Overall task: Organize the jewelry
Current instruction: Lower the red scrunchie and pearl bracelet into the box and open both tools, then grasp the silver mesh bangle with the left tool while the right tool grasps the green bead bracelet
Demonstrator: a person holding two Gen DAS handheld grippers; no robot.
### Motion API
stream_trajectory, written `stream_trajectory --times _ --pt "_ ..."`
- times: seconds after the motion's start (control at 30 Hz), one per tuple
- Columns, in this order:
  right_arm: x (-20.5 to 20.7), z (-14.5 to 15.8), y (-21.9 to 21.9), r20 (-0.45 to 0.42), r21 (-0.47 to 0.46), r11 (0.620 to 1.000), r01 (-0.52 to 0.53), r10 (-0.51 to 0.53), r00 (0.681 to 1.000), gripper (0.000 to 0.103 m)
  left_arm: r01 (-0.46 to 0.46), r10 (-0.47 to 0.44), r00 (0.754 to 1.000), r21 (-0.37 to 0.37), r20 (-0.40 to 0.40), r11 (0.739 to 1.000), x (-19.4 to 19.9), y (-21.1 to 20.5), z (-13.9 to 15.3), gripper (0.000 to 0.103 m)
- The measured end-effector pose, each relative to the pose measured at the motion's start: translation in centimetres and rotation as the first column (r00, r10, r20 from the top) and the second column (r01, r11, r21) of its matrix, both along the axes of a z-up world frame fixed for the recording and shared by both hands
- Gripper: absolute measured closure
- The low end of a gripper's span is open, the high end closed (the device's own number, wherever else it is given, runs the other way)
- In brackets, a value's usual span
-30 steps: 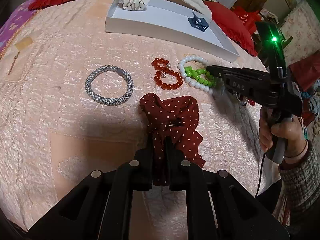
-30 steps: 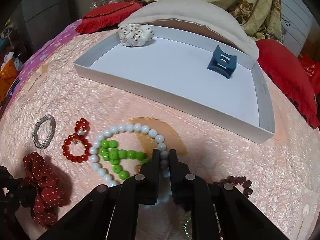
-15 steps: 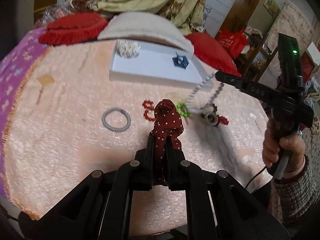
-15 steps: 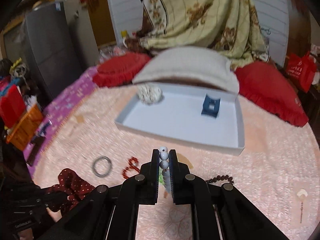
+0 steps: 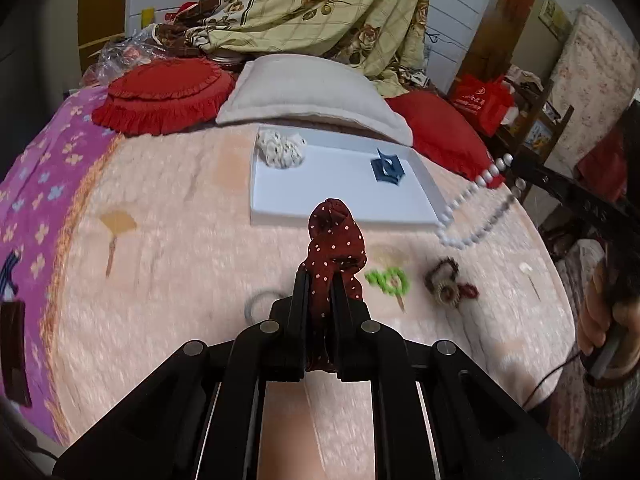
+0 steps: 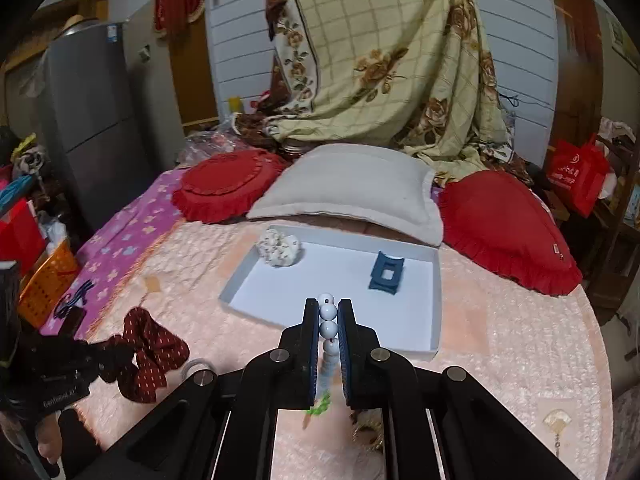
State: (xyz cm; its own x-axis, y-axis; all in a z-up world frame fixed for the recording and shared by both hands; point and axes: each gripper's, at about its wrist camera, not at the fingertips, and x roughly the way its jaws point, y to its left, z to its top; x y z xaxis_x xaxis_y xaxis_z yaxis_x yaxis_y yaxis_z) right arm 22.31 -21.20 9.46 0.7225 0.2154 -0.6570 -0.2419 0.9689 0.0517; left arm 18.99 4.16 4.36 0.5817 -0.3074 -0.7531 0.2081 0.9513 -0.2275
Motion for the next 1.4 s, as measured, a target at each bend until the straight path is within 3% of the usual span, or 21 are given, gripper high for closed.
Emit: stream_trajectory --times 0.3,0.53,0.73,0.83,1.03,1.1,1.17,1.4 --pt "7.2 -3.1 0.1 -0.080 -0.029 0.996 0.079 -0.081 0.994 0.095 -0.002 0.002 0.998 0.006 -0.067 1.000 9.8 -1.8 -2.0 0.095" --pt "12.1 -6.2 3.0 -0.156 0.052 0.997 0.057 -0.049 0.987 0.094 -0.043 0.047 0.992 0.035 -0.119 0.998 16.9 -3.0 -6.2 0.095" --pt "15.4 -11.6 2.9 -0.261 0.072 0.993 0.096 -0.075 0.963 0.094 -0.089 0.105 0.983 0.112 -0.151 0.990 20.1 -2.9 -9.7 0.095" --pt "16.2 -14.1 2.0 -0.300 0.056 0.991 0.120 -0.098 0.949 0.094 -0.096 0.115 0.982 0.132 -0.147 0.987 20.6 -2.7 -10.5 0.094" --pt "17.3 -16.5 0.0 -0.370 0.082 0.982 0.171 -0.129 0.920 0.094 -0.082 0.096 0.981 0.087 -0.171 0.993 20.9 -2.3 -10.9 0.073" --pt "17.2 -16.4 -0.5 -0.372 0.076 0.980 0.185 -0.144 0.917 0.087 -0.086 0.097 0.981 0.071 -0.167 0.994 20.4 -2.0 -10.4 0.068" --pt "16.7 -15.7 -0.8 -0.354 0.068 0.978 0.196 -0.160 0.921 0.073 -0.090 0.098 0.981 0.057 -0.166 0.994 19.7 -1.7 -9.5 0.068" --pt "11.9 -12.3 -1.8 -0.283 0.047 0.985 0.165 -0.145 0.948 0.071 -0.094 0.098 0.992 0.045 -0.074 0.995 13.7 -0.1 -4.4 0.068"
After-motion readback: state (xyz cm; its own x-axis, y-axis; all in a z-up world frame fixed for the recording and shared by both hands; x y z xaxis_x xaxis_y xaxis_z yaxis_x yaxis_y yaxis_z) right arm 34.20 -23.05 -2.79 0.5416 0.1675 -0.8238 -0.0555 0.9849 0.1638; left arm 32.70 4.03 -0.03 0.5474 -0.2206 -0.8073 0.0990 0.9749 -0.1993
